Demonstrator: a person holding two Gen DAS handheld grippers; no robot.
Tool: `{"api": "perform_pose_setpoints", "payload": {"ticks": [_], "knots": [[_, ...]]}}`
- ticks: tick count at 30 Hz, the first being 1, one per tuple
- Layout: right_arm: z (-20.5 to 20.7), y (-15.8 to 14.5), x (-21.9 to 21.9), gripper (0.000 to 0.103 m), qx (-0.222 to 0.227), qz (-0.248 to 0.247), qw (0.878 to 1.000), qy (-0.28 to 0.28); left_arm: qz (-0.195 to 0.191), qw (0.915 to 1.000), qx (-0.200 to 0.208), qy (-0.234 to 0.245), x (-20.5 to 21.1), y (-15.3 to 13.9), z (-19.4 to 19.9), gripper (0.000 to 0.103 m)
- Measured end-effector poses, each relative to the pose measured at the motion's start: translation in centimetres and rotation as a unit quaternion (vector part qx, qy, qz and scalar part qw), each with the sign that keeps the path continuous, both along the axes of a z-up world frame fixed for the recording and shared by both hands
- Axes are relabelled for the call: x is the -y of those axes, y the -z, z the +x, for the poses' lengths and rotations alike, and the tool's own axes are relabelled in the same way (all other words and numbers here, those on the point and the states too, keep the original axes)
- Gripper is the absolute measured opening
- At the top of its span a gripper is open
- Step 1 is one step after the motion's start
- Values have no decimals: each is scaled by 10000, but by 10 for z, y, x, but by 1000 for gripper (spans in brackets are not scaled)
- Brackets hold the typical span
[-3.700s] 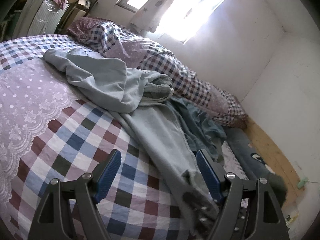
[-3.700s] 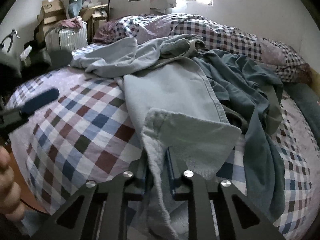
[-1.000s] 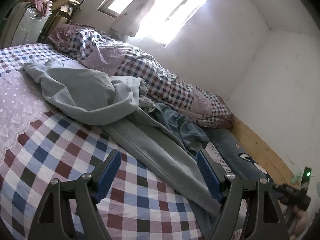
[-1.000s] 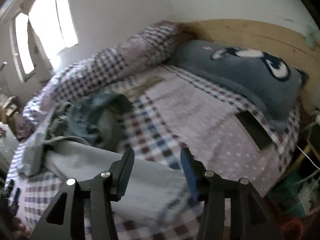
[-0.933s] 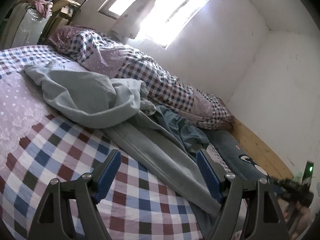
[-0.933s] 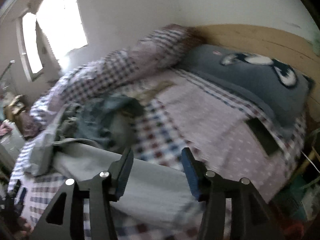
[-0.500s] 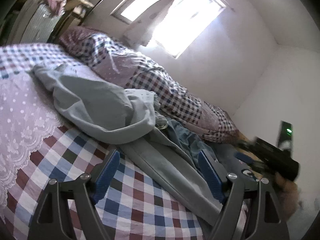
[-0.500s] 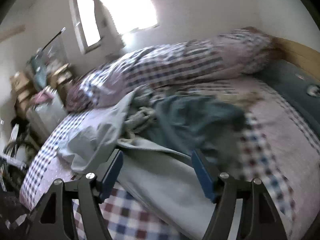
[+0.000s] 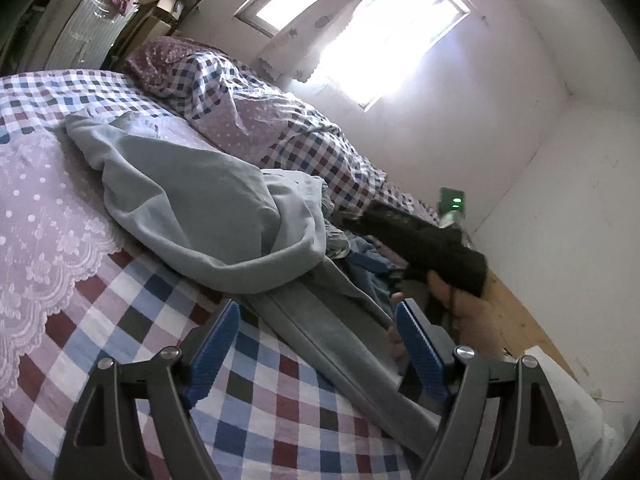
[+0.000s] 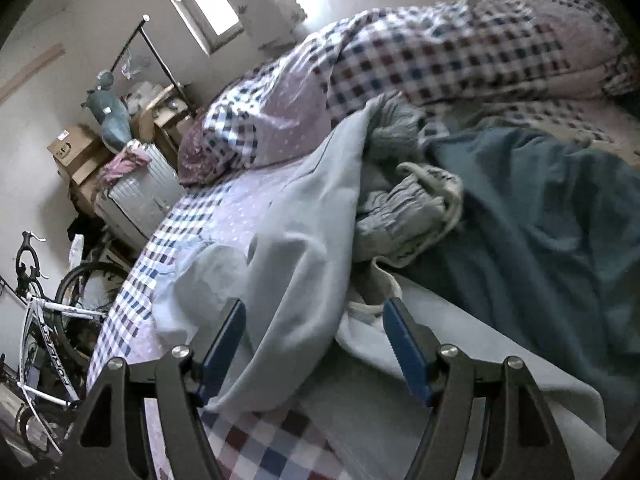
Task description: Fold clothes
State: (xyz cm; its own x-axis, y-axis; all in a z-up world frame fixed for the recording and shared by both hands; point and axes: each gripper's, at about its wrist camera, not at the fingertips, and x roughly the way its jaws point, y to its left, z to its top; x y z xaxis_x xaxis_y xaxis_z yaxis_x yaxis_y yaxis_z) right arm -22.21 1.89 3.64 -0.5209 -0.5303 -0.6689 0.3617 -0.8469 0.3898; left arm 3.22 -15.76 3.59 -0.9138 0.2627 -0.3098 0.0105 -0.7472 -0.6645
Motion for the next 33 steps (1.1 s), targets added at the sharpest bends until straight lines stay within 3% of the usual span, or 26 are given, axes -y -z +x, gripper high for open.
{"api": "perform_pose_setpoints", "payload": {"ticks": [10, 12, 13, 14, 17, 26, 33], "knots": [[-46, 34, 33, 74, 125, 515, 9984, -170, -143, 9999, 48, -50, 6, 2, -11, 84], [-47, 35, 41, 64, 47, 587, 9978, -317, -180, 9998, 58, -66, 8, 2, -13, 84], [-46, 35, 44, 46, -7, 611, 9974, -386, -200, 9997, 74, -73, 9, 2, -14, 84], [-44, 34, 48, 35, -85, 687, 9968, -391, -220, 9997, 90, -80, 10, 2, -15, 84], [-30, 25, 56, 10, -384, 825, 9948, -464, -392, 9991, 145, -116, 12, 3, -16, 84], [38, -30, 82, 6, -1065, 430, 9841, -1353, -1453, 9889, -47, -311, -4, -9, -10, 84], [101, -56, 115, 6, -1289, 533, 9642, -2257, -2447, 9676, -233, -580, -22, -16, -4, 84]]}}
